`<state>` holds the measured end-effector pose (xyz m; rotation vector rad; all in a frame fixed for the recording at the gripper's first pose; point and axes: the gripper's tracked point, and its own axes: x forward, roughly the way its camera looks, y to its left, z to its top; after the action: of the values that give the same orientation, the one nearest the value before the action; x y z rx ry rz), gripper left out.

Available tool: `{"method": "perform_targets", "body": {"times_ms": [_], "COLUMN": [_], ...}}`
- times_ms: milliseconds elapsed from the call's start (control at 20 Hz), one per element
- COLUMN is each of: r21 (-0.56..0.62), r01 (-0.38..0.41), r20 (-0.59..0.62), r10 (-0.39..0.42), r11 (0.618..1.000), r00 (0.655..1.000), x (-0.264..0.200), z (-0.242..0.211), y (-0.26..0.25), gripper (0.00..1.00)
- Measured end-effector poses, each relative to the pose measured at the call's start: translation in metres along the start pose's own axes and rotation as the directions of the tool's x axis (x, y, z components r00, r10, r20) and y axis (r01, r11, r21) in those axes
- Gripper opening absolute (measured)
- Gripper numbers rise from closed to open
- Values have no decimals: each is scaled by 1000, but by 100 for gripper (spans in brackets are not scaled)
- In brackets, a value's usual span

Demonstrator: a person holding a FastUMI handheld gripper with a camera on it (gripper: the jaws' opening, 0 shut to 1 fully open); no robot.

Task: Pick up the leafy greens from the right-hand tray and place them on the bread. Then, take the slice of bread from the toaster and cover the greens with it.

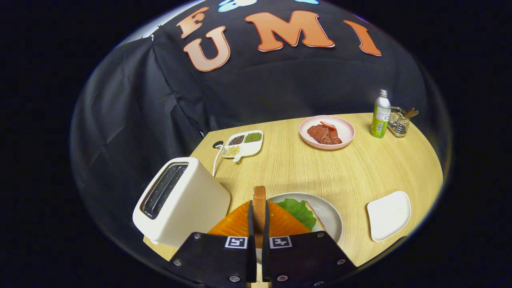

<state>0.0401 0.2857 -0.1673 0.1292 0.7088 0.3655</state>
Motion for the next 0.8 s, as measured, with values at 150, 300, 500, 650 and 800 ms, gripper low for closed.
{"method": "perform_targets", "body": {"times_ms": [150, 300, 500, 650, 800], "r21": [15, 34, 60, 51, 51], "r01": [-9, 0, 25, 49, 55], "r20": [-9, -19, -47, -55, -59], "r10": [9, 1, -22, -46, -52], "r11": [1000, 999, 998, 998, 997], "r00": [1000, 1000, 999, 997, 997], "x": [4, 7, 9, 12, 11], "z": [-4, -8, -15, -20, -23], "y": [-12, -28, -48, -60, -66], "gripper": [6, 6, 14, 22, 31]}}
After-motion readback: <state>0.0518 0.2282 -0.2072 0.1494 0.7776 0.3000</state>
